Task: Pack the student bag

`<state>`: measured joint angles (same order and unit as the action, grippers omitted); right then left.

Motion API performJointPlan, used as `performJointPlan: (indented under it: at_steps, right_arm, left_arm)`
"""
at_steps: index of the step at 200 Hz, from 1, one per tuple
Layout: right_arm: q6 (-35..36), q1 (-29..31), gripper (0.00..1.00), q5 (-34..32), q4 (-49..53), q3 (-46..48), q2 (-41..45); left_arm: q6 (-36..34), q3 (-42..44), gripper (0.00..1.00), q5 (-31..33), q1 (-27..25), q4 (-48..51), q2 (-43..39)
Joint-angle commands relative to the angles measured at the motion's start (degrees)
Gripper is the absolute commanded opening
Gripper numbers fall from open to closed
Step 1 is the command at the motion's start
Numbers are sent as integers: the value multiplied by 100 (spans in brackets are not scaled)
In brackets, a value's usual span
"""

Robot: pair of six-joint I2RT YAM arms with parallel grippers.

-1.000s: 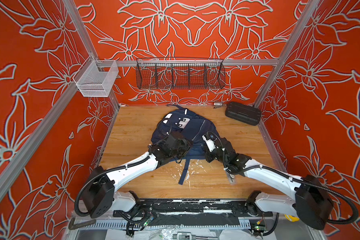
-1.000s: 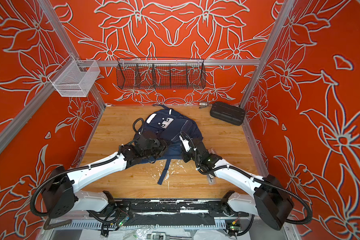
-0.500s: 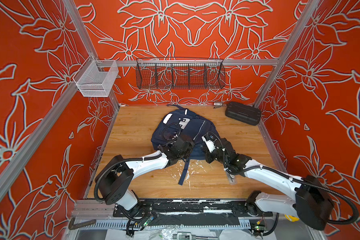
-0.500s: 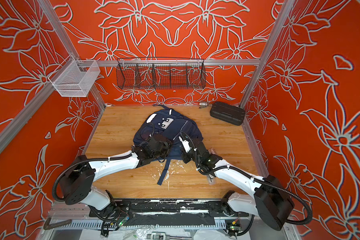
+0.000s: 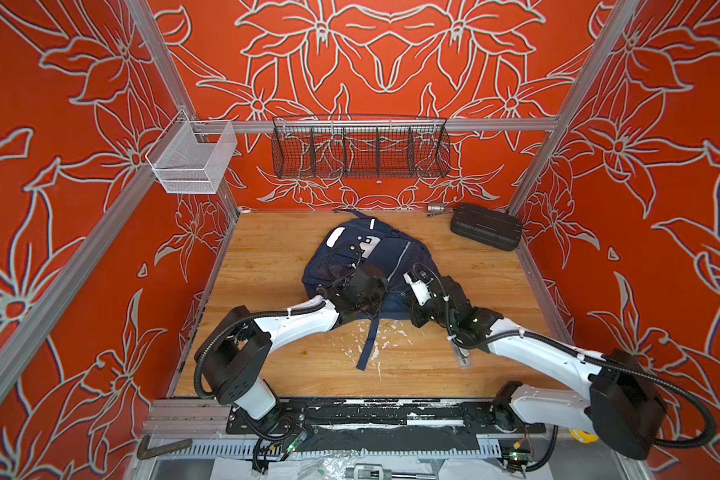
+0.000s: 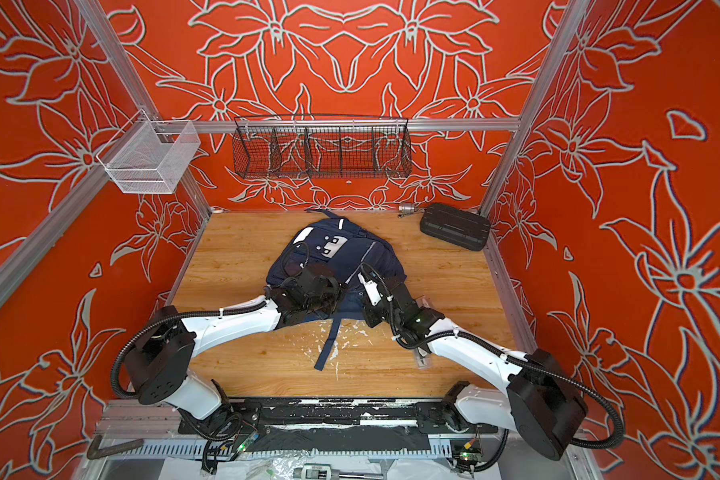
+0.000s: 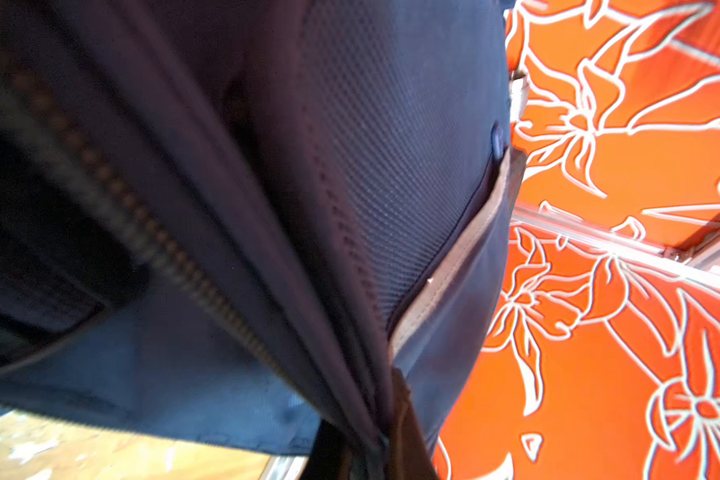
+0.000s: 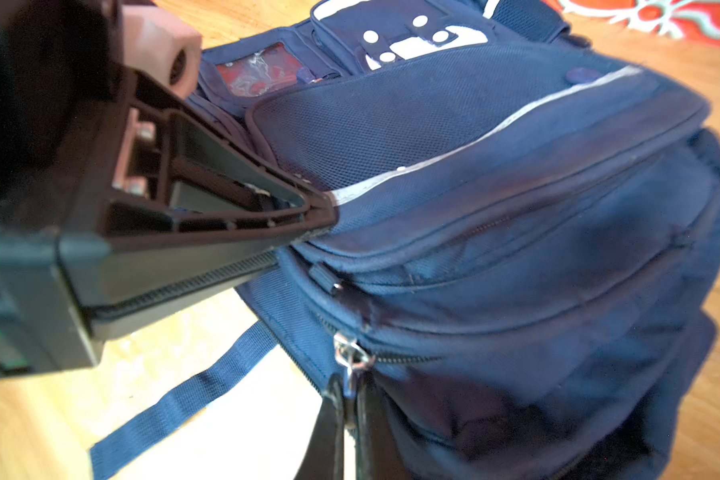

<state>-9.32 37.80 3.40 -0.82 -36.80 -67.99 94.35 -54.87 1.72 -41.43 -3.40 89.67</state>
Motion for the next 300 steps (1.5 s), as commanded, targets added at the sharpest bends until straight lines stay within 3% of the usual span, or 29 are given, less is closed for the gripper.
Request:
performJointPlan:
  at_steps: [1,34,73,97,119,150,186,189,203,221,239,265,286,300]
  right_arm:
    - [-435,-513,0,-34,46,34,459]
    - [-262,-1269,0,191,381,-226,212]
    - [-41,-1905,0,478,392,-850,-861]
    - [185,-1979,0,825,428,-1102,-1152]
    - [307,-1879,0,1053,92,-735,-728]
    - [157,-1662,0,979,85,-171,134]
    - [-90,-919,0,635,-150,176,620]
    - [-113,-839,0,609,-192,180,620]
    - [-241,-493,0,403,-405,129,503]
    - [-410,-215,0,273,-556,-38,261]
    - [-456,-90,0,178,-650,-110,103]
    - [-448,-52,0,325,-735,-115,-42]
    - [-422,-20,0,410,-687,-153,-109]
    - [-398,-3,0,431,-683,-145,-95]
  left_arm:
    - [-774,167,0,-927,476,415,-380]
    - [-1793,-36,0,-1957,1064,1592,-859]
    - [-2741,-140,0,-2583,1829,2677,-1488]
    - [-3458,-325,0,-2881,2510,3316,-1538]
    - [-3932,-640,0,-3426,2931,3418,-1123]
    - [-4921,-1777,0,-3639,3136,4208,-4]
    - [-5507,-2979,0,-3816,3505,4476,1089]
    - [-5514,-3062,7,-3841,3538,4453,1174]
    - [-5340,-3430,43,-3815,3632,4492,1420]
    - [-4753,-3356,64,-3488,3468,4405,1113]
    - [-3727,-2543,70,-2936,3035,4065,272]
    - [-1866,-1012,73,-2143,2108,2800,-906]
    - [-663,-370,70,-1763,1352,1789,-1056]
    - [-332,-392,68,-1616,983,1410,-850]
